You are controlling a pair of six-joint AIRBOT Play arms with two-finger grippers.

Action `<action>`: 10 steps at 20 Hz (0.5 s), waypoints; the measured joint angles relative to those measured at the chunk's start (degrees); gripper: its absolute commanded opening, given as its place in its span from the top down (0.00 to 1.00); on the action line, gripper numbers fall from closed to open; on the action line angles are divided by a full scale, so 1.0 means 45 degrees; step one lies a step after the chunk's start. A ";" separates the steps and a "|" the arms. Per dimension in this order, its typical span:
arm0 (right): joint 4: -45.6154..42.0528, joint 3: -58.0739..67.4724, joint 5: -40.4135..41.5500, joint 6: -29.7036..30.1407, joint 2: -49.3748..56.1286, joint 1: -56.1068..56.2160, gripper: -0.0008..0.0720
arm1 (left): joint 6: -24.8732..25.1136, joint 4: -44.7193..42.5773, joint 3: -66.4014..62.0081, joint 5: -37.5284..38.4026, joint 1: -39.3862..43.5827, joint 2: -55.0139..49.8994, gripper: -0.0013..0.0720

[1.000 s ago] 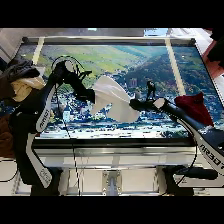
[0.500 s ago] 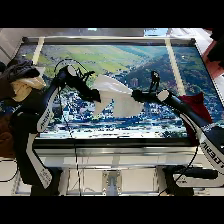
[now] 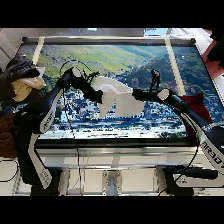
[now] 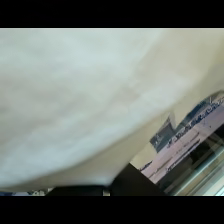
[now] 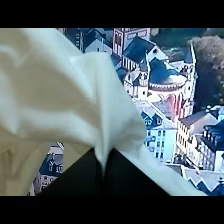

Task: Fold the shirts.

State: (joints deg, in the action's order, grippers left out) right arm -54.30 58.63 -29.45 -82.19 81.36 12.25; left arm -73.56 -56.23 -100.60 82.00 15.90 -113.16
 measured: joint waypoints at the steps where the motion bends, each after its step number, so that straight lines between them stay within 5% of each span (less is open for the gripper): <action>1: -0.0291 0.0282 -0.0282 -0.0010 -0.0058 -0.0136 0.95 | 0.0034 -0.0209 -0.0165 0.0554 -0.0039 0.0005 0.96; 10: -0.3434 0.4133 -0.4979 -0.0112 -0.2914 -0.2322 0.95 | -0.0437 -0.3905 -0.3317 0.3123 -0.0262 0.2739 0.96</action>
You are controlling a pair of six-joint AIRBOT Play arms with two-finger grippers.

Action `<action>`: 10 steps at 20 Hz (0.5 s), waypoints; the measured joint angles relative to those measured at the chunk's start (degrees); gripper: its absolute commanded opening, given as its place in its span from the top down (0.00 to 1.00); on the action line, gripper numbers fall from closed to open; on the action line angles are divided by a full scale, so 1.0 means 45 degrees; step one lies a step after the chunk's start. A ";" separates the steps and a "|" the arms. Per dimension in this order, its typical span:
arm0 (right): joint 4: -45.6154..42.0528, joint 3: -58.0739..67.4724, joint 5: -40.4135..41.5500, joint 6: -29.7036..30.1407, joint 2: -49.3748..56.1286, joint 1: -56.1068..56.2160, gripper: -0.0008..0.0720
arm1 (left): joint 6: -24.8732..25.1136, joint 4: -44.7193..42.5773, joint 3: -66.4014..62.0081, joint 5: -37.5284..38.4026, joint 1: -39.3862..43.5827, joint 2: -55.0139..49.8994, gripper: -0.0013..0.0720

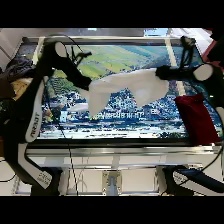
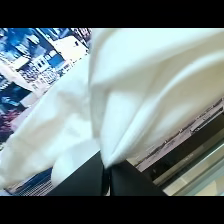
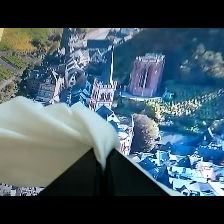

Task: Fold the shirts.

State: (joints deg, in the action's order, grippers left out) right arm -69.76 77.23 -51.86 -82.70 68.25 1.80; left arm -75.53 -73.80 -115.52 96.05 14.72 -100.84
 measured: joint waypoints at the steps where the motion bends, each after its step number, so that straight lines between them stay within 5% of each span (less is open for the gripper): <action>1: -0.0296 0.0335 -0.0457 0.0000 -0.0549 -0.0083 0.95 | -0.0092 -0.0500 -0.0175 -0.0005 0.0000 0.0695 0.96; 10: -0.0797 0.1773 -0.2419 -0.0151 -0.5493 -0.0296 0.95 | -0.0641 -0.2832 -0.0597 -0.0869 -0.0005 0.6504 0.97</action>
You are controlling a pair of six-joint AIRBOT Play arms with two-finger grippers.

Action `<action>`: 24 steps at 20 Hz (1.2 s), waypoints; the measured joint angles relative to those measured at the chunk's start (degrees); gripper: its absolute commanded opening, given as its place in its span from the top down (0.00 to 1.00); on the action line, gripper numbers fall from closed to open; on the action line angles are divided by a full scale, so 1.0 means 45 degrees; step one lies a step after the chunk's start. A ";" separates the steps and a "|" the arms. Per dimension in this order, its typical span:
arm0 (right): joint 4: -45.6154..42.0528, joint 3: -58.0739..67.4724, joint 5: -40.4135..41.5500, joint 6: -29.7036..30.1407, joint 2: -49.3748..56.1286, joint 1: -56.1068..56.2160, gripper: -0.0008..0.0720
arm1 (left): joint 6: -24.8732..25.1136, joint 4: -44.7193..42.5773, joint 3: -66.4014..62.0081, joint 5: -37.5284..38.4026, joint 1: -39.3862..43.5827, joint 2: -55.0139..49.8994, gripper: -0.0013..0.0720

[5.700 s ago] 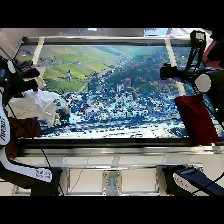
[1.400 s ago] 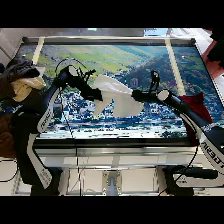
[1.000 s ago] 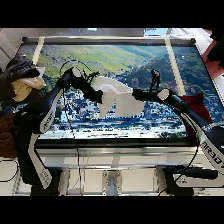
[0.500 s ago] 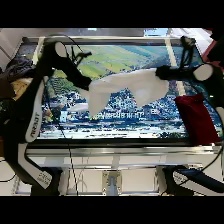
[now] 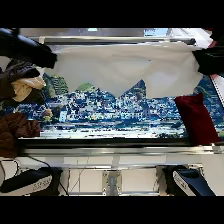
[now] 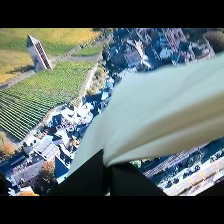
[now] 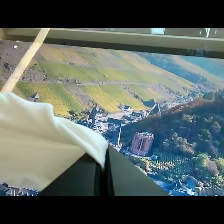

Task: Fold the shirts.

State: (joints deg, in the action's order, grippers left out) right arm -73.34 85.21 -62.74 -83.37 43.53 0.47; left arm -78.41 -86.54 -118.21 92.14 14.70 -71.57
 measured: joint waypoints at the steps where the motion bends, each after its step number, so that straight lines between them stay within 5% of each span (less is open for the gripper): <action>1: 0.0151 0.0000 -0.0185 -0.0044 -0.0194 -0.0005 0.95 | -0.0117 -0.0087 0.0044 -0.0248 -0.0005 0.0248 0.97; 6: 0.1224 -0.1243 -0.0461 -0.0136 -0.0155 -0.0015 0.95 | -0.0695 -0.0427 0.1739 -0.2084 -0.0010 0.0369 0.97; 11: 0.1627 -0.4396 0.0296 -0.0141 0.1239 -0.0015 0.95 | -0.0869 0.0107 0.4051 -0.3827 -0.0010 -0.1919 0.97; 17: 0.2118 -0.7922 0.3973 -0.0180 0.3555 -0.0015 0.95 | -0.0923 0.1234 0.4843 -0.5280 -0.0005 -0.6144 0.97; 23: 0.3079 -0.8791 0.8272 -0.0189 0.5110 -0.0015 0.94 | -0.1044 0.2482 0.4833 -0.7014 -0.0005 -0.7728 0.95; 24: 0.3201 -0.8835 0.8854 -0.0189 0.5217 -0.0015 0.84 | -0.1049 0.2676 0.4736 -0.7184 0.0000 -0.7810 0.77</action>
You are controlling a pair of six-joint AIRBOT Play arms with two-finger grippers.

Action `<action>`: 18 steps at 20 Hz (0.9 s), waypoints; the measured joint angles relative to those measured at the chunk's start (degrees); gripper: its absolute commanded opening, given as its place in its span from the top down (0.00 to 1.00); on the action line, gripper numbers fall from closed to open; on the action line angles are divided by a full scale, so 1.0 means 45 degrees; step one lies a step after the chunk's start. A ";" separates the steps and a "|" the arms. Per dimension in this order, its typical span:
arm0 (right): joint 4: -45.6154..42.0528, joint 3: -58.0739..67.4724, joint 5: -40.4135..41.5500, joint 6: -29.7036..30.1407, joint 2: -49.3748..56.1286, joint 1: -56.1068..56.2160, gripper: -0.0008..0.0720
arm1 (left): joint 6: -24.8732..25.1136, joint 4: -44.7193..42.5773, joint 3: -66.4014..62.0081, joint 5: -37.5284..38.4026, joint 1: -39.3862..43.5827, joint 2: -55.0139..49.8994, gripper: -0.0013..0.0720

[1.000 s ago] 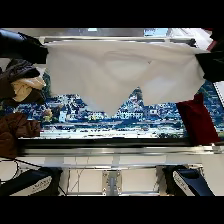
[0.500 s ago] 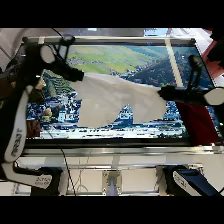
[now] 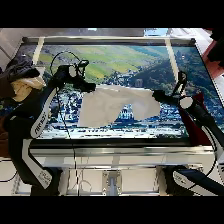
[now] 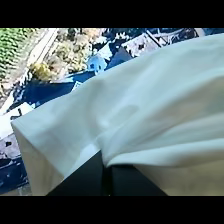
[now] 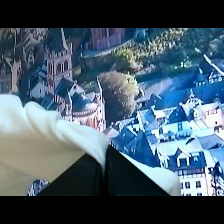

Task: Fold the shirts.

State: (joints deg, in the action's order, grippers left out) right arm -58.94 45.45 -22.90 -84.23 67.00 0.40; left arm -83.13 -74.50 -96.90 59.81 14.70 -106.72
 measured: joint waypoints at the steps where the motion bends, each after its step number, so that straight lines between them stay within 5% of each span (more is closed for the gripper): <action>1: 0.0049 -0.0029 0.0457 0.0000 0.0073 0.0000 0.61 | -0.0005 0.0189 -0.0136 -0.0131 0.0005 -0.0053 0.39; 2: 0.0083 -0.0044 0.0894 0.0000 0.0126 -0.0005 0.54 | -0.0005 0.0408 -0.0321 -0.0272 0.0005 -0.0092 0.21; 9: -0.0034 -0.0078 0.1685 0.0000 -0.0194 -0.0238 0.54 | 0.0049 0.1200 -0.3342 0.0962 -0.0005 -0.0175 0.20; 14: -0.0204 -0.0078 -0.0539 0.0078 -0.0933 -0.0680 0.51 | 0.0267 0.1787 -0.3988 0.2827 0.0005 -0.0049 0.20; 18: 0.1749 -0.0078 -0.1355 0.1613 -0.1005 0.0325 0.46 | 0.0476 0.2540 -0.3483 0.2997 0.0117 -0.0034 0.20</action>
State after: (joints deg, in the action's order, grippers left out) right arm -51.07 45.10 -28.99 -76.97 62.48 1.87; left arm -80.99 -63.07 -112.57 73.30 15.22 -106.87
